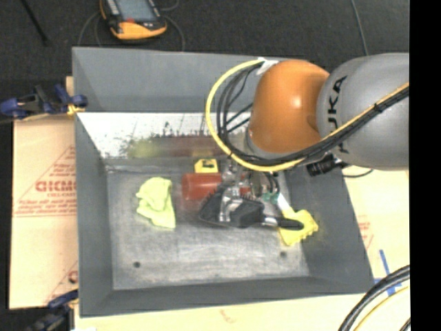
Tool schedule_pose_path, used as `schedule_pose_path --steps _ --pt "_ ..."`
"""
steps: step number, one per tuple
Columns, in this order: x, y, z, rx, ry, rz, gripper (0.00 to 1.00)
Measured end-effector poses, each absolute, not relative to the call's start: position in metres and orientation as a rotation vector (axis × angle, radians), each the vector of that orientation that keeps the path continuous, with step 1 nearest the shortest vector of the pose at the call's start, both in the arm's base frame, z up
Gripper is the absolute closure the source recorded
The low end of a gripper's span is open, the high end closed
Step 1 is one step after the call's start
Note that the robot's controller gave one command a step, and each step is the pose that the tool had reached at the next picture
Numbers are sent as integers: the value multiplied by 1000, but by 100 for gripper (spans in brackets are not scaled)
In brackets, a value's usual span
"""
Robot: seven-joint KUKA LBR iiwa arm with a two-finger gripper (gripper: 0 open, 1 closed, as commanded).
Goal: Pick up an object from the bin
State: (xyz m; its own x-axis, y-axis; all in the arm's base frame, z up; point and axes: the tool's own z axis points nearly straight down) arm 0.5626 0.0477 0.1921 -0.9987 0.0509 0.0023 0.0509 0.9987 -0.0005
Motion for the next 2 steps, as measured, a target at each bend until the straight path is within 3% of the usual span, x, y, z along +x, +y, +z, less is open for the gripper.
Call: schedule_pose_path --steps 1,2 --pt "567 44 174 -238 -3148 -5 100" --pt "565 44 202 -61 -3134 3 100"
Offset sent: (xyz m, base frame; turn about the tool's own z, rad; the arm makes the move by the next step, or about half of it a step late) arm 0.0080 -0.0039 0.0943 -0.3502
